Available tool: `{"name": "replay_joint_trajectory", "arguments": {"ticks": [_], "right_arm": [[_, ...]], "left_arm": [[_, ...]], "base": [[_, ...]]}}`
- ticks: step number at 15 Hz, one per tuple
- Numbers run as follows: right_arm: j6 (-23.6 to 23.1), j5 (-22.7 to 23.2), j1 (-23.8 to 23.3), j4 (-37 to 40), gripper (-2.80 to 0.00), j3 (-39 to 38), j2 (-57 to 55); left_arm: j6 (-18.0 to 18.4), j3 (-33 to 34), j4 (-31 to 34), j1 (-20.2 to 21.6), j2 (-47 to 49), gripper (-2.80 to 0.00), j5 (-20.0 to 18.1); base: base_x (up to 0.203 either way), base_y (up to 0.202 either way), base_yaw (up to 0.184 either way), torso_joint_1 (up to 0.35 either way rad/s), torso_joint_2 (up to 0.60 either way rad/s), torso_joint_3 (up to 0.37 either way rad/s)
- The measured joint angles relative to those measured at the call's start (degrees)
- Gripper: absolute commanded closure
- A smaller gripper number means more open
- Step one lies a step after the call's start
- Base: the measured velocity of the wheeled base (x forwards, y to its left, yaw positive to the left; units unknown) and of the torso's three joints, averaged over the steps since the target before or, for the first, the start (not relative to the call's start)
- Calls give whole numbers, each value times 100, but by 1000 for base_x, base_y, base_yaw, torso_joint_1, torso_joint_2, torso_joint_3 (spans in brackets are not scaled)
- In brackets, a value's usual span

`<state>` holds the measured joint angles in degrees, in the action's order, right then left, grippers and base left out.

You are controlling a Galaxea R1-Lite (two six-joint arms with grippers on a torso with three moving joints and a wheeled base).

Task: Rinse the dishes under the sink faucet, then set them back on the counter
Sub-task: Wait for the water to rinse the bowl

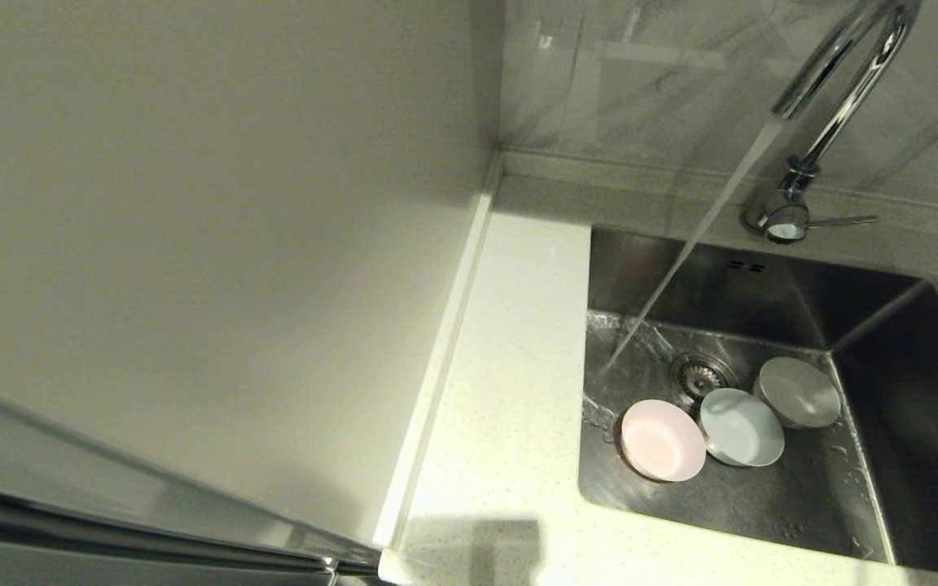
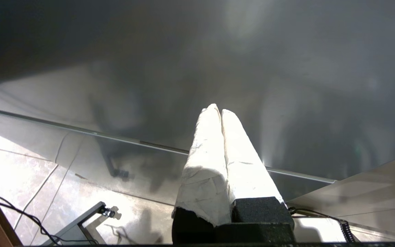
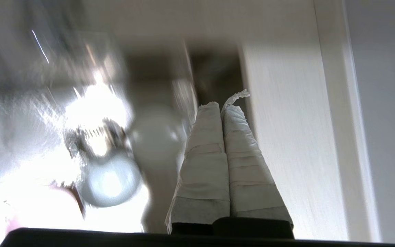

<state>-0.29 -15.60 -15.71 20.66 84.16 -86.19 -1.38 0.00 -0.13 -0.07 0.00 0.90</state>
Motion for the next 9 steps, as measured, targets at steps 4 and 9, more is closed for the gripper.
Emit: {"name": "replay_joint_trajectory", "arguments": {"ticks": [4, 9], "right_arm": [[-17, 362, -201, -149, 0, -2273, 1953], [-45, 694, 233, -1481, 0, -4747, 4271]], "left_arm": [[1, 0, -2, 5, 0, 0, -2], [0, 0, -2, 3, 0, 0, 1]], "base": [[0, 0, 0, 0, 0, 0], [0, 0, 0, 0, 0, 0]]}}
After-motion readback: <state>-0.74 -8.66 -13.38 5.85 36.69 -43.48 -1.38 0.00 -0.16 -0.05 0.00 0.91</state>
